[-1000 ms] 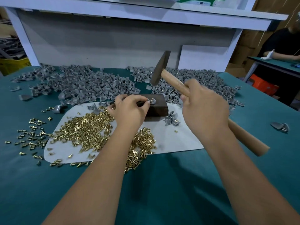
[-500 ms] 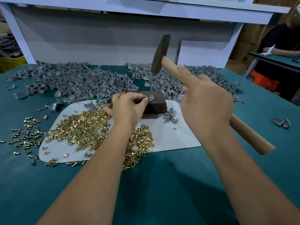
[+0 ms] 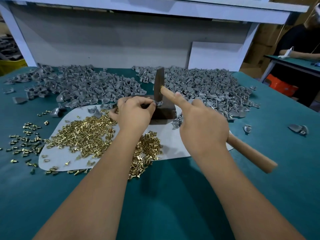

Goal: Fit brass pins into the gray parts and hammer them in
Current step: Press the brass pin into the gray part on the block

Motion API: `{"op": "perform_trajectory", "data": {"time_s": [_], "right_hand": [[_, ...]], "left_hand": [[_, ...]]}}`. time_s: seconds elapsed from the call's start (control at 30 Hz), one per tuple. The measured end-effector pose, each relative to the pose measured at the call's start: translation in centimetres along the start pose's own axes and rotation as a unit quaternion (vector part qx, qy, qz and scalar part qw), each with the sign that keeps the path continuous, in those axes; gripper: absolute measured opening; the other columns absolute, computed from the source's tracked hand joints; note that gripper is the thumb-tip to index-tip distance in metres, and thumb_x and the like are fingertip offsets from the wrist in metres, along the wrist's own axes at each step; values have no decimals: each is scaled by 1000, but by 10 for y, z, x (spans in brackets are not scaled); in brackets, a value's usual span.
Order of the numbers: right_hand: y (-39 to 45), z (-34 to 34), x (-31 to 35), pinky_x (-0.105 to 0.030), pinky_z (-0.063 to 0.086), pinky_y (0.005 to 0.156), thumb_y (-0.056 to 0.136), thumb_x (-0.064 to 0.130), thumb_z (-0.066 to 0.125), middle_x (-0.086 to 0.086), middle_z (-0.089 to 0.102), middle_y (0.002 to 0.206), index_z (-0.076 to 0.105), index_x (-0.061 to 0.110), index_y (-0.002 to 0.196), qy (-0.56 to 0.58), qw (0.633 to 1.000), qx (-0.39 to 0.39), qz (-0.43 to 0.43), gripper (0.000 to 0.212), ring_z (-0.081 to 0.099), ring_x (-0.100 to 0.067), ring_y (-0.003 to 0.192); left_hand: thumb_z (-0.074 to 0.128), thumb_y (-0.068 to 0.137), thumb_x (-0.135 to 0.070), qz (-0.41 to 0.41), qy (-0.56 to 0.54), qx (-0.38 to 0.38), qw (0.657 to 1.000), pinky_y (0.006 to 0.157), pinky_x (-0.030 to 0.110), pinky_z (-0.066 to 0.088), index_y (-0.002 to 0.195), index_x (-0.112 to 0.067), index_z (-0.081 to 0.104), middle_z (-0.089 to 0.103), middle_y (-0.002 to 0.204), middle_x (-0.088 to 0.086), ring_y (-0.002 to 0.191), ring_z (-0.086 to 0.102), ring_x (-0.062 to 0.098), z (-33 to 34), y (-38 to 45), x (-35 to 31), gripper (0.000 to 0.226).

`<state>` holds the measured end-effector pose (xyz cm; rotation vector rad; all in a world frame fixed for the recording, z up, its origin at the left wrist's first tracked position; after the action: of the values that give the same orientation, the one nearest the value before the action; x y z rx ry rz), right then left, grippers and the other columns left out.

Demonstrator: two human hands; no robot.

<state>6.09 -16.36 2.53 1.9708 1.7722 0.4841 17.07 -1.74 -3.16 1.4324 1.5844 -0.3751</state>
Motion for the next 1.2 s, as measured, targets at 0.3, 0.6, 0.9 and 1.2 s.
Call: {"op": "perform_trajectory", "data": {"time_s": [0.3,0.6,0.9,1.2], "right_hand": [[-2,-3,0,-29,25,51,81,9,63,-6,57,85,44,28,141,-3,998,-60,-8,65,48,-26,58],[1,7,-4,-30,25,50,86,12,57,-5,56,89,35,34,143,-2,999,-34,7,65,34,-22,60],[0,15,-9,-30,27,49,91,17,52,-3,54,97,23,39,146,1,1000,11,17,66,38,-23,60],[6,22,-43,-24,11,43,93,17,53,-4,32,86,28,35,146,46,992,-3,120,62,23,-15,47]], "left_hand": [[71,84,-49,18,12,-9,1000,103,48,17,85,-43,74,69,103,-20,129,33,11,0,0,0,7],[71,84,-49,7,5,-5,1000,102,42,14,87,-43,74,69,106,-19,130,32,10,-1,-1,0,7],[69,85,-51,4,6,12,1000,99,43,15,90,-44,74,67,105,-22,127,31,9,-1,-3,0,10],[68,86,-46,-28,-24,73,997,110,49,14,73,-46,64,55,110,-24,133,25,10,-6,-1,-1,13]]}}
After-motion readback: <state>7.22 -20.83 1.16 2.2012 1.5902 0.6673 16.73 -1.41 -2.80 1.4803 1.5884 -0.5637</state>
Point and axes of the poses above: each hand's wrist, its own y-axis towards the middle knuckle, its own z-axis out of the palm, x = y × z, the point moved 5 cm from there along y, towards the middle knuckle
